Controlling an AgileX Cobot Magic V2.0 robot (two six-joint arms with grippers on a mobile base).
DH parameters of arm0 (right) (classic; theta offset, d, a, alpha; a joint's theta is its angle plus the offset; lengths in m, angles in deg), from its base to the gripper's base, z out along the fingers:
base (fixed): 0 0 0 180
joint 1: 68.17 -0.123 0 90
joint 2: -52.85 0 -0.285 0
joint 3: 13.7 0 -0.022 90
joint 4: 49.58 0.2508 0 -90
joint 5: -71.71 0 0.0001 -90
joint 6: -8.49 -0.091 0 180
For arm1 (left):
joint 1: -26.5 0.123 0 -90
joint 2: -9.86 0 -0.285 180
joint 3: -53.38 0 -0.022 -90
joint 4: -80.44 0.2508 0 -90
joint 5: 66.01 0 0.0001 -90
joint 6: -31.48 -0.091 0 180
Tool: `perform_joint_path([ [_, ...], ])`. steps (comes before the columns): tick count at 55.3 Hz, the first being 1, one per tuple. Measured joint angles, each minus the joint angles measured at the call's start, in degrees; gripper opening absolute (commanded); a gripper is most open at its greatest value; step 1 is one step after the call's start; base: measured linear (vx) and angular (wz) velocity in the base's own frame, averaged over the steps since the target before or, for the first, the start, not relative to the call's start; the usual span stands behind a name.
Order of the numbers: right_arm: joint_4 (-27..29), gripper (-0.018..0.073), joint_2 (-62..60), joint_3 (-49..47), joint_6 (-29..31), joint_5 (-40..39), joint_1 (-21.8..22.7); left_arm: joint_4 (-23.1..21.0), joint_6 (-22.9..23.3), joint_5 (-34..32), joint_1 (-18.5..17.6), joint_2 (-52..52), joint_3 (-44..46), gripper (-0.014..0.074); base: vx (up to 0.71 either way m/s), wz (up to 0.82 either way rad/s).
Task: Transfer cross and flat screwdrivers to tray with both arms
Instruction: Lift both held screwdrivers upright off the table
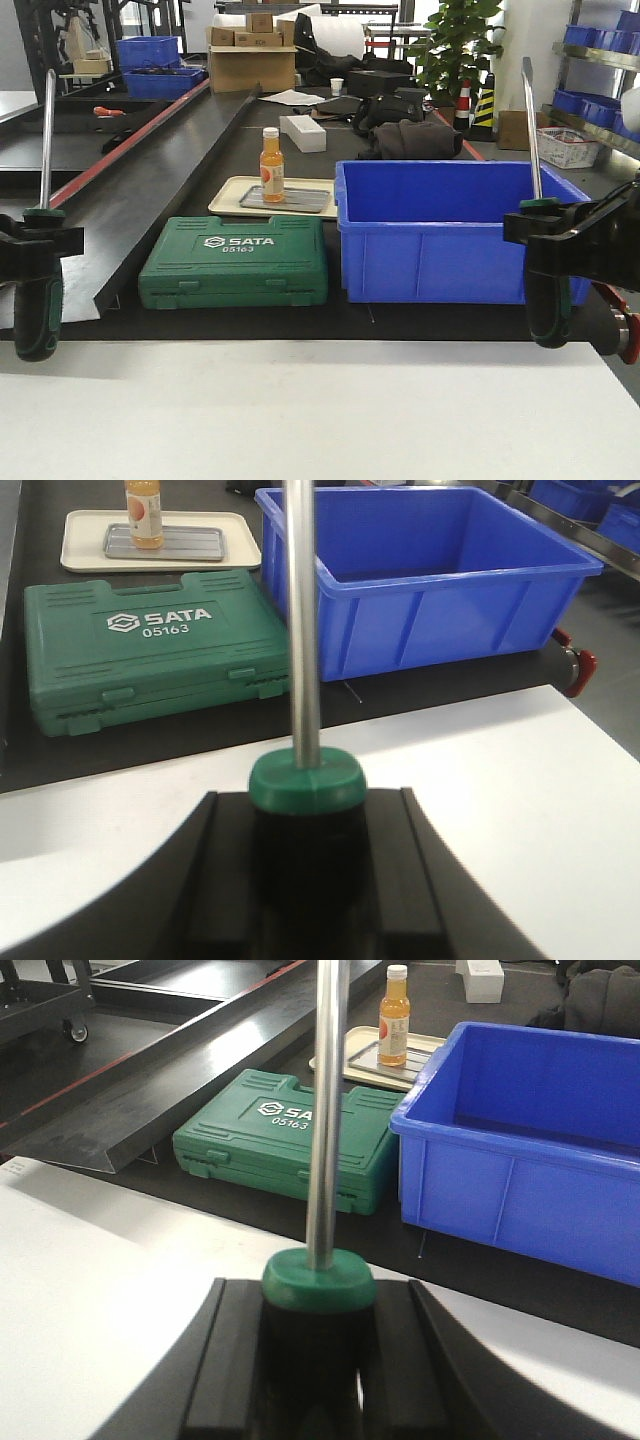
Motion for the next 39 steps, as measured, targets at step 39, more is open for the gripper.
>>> perform_joint_path([
  [39, 0.00, -0.0008, 0.01, 0.00, -0.04, 0.05, 0.00, 0.05, 0.00, 0.00, 0.00, 0.00, 0.00, 0.0003, 0.00, 0.00],
])
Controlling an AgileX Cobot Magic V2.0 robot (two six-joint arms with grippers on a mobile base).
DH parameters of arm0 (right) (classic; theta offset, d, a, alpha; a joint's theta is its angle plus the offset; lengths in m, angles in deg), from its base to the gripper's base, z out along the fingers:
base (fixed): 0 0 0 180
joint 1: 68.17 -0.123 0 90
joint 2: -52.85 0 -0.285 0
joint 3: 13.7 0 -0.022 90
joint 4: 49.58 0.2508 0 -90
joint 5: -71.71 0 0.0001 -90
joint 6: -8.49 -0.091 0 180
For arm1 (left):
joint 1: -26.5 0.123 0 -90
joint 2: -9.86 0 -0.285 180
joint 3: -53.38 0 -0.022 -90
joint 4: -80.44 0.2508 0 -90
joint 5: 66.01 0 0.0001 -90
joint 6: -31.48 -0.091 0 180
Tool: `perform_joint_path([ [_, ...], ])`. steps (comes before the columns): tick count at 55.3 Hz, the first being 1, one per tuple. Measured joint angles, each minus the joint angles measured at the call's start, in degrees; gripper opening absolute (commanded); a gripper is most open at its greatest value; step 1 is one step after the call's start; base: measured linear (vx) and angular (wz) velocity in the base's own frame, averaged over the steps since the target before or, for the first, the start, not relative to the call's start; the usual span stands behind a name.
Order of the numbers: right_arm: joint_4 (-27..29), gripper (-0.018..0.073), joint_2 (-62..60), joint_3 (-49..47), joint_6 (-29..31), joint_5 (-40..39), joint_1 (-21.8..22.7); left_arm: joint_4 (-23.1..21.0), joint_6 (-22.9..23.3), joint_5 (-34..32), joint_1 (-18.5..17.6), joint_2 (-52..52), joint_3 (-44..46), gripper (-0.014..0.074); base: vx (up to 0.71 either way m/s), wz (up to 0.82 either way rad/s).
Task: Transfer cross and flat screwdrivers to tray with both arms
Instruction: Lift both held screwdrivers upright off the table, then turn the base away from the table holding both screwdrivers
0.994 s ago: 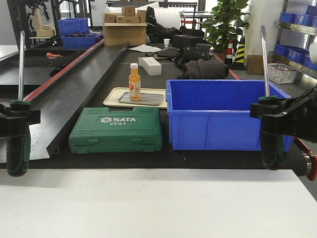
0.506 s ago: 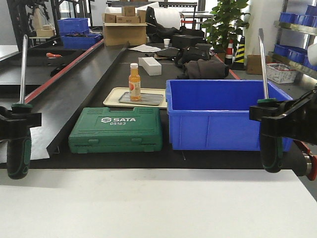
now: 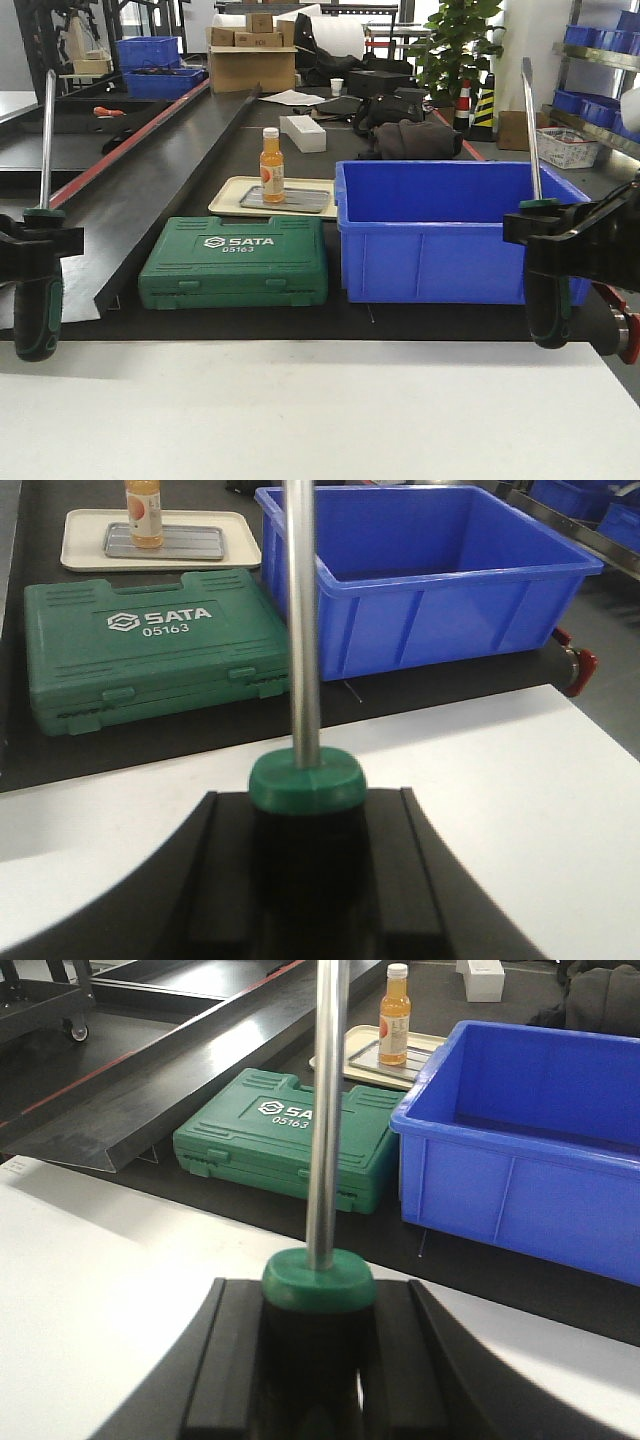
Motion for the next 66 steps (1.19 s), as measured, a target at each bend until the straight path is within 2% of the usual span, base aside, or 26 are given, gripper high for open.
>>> perform_joint_path([
  [28, 0.00, -0.0008, 0.13, 0.00, 0.00, 0.00, 0.00, 0.00, 0.00, 0.00, 0.00, 0.12, 0.00, 0.0003, -0.06, 0.00],
  [66, 0.00, -0.0008, 0.13, 0.00, 0.00, 0.00, 0.00, 0.00, 0.00, 0.00, 0.00, 0.12, 0.00, 0.0003, -0.25, -0.02],
])
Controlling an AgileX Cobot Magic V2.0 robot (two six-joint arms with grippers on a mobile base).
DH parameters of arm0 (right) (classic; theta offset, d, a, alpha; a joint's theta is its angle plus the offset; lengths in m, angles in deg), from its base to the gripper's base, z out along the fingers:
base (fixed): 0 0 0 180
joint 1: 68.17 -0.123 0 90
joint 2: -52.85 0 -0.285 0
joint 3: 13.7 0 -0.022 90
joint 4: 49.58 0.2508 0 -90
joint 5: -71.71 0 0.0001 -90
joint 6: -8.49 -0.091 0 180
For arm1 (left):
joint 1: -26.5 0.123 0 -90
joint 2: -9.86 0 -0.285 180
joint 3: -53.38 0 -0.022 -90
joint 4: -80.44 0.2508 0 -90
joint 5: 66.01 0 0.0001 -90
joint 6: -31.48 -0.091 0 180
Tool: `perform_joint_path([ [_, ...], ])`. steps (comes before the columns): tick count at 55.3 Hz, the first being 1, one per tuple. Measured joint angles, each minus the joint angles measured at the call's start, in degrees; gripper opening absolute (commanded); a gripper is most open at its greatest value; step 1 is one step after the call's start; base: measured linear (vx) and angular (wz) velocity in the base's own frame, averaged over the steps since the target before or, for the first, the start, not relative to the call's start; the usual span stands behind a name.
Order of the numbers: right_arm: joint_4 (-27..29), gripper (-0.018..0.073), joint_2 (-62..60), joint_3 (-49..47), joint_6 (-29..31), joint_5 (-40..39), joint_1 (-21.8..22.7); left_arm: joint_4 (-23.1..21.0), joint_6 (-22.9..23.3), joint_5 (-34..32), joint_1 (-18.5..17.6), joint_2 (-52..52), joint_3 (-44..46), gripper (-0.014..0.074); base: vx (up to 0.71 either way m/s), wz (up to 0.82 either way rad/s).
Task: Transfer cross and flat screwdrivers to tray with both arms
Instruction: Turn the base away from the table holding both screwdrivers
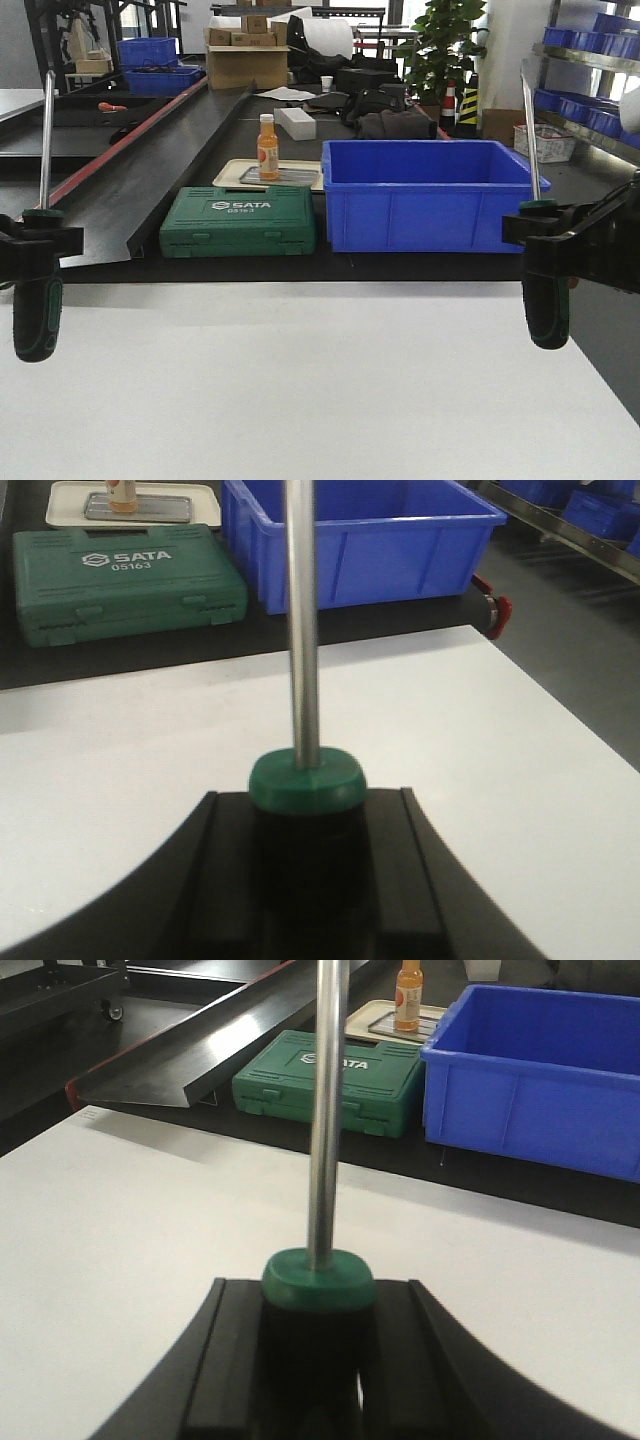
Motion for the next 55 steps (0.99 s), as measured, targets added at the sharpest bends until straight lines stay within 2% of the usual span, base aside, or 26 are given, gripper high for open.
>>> perform_joint_path([
  [23, 0.00, -0.0008, 0.00, 0.00, 0.00, 0.02, 0.00, 0.06, 0.00, 0.00, 0.00, -0.06, 0.00, 0.0003, -0.28, -0.28],
  [55, 0.00, -0.0008, 0.00, 0.00, 0.00, 0.02, 0.00, 0.00, 0.00, 0.00, 0.00, -0.06, 0.00, 0.0003, -0.18, -0.65],
])
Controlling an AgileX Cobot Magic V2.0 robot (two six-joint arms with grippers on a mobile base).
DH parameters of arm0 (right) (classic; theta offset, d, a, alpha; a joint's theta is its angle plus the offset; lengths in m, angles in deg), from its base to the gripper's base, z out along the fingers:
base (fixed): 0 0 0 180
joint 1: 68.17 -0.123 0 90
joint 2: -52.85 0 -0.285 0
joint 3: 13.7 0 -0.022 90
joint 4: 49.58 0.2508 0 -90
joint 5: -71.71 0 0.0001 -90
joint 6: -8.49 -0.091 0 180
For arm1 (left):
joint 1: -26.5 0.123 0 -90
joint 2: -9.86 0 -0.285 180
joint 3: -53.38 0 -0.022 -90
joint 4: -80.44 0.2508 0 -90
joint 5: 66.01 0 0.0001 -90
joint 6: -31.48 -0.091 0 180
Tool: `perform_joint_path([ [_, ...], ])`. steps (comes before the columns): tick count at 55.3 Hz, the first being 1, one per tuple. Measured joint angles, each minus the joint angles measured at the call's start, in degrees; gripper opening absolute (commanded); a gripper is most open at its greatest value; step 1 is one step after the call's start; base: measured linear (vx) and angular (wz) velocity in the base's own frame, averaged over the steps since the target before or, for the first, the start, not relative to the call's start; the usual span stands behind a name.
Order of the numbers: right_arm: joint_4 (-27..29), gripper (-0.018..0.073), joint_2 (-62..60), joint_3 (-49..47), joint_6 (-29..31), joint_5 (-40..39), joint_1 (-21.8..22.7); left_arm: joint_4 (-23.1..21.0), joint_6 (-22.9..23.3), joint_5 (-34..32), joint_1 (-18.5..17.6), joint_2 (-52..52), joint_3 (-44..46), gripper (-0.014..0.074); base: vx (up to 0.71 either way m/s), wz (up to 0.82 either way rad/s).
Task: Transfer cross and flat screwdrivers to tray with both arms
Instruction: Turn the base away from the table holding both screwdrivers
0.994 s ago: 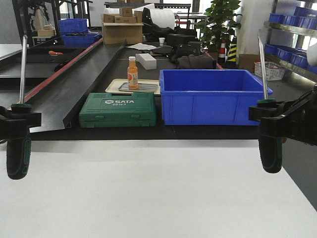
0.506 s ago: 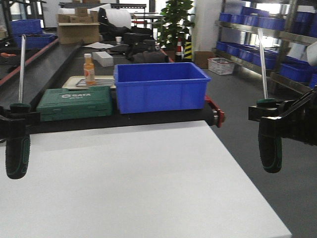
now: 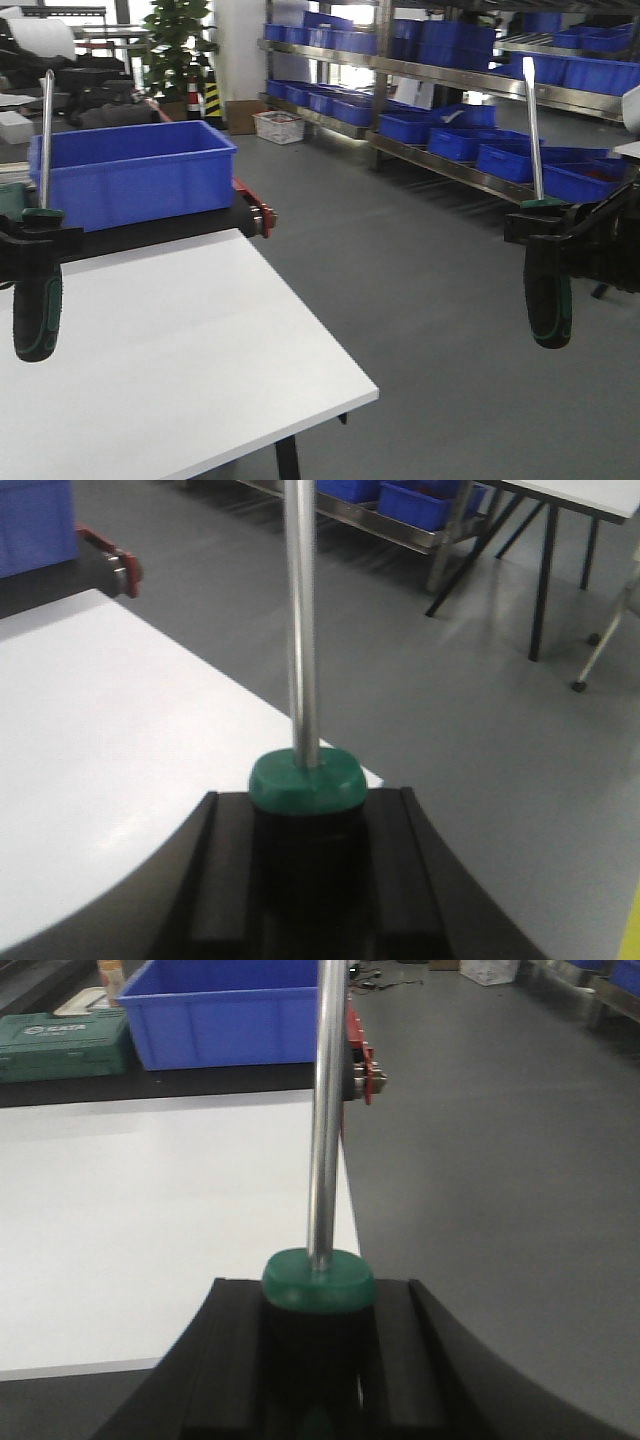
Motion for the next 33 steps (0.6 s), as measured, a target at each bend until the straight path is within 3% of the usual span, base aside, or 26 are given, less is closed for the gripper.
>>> perform_joint_path([
  [33, 0.00, -0.0008, 0.00, 0.00, 0.00, 0.00, 0.00, 0.00, 0.00, 0.00, 0.00, 0.00, 0.00, 0.0003, -0.04, -0.55],
])
